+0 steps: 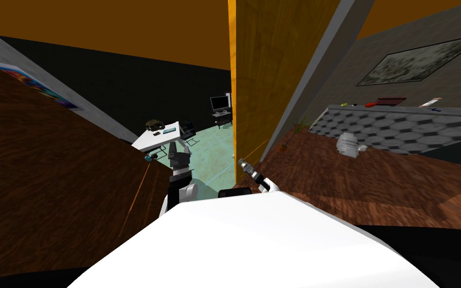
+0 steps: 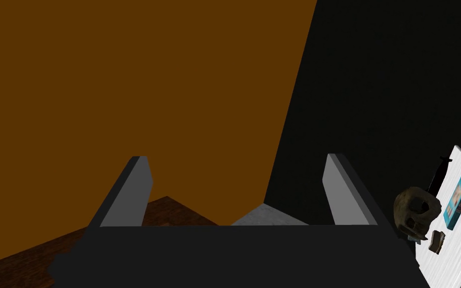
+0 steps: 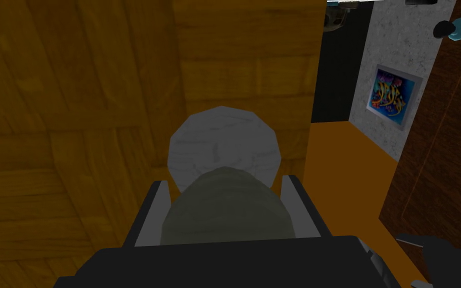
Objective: Push the door open
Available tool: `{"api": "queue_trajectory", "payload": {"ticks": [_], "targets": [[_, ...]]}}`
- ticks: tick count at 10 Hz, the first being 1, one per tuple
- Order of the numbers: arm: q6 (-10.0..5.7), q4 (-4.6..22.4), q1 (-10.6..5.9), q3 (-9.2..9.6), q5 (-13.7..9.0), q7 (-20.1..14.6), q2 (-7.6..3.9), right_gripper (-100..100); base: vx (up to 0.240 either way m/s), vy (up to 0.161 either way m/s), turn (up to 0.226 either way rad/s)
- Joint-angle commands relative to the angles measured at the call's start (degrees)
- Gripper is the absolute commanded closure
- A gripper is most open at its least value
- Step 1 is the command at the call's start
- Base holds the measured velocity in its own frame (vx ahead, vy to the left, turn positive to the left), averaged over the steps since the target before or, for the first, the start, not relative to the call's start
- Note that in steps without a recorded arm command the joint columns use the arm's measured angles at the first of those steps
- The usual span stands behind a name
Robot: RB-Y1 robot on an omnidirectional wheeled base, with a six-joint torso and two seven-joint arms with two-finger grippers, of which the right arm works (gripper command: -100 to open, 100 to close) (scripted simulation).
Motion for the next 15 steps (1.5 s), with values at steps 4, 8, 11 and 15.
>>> {"api": "queue_trajectory", "payload": {"ticks": [4,8,11,15], "targets": [[-0.11,0.0,0.18,0.03,0.0,0.0,-0.05,100,-0.003,-0.003,0.005],[0.31,0.4,-0.52,0.88,-1.6,-5.6,0.29,100,0.038,0.017,-0.028],[0.47,0.7,-0.81,1.45,-2.8,-9.4,0.44,100,0.038,0.024,-0.025],[0.68,1.1,-1.20,2.22,-4.3,-14.7,0.66,100,0.044,0.025,-0.026]]}}
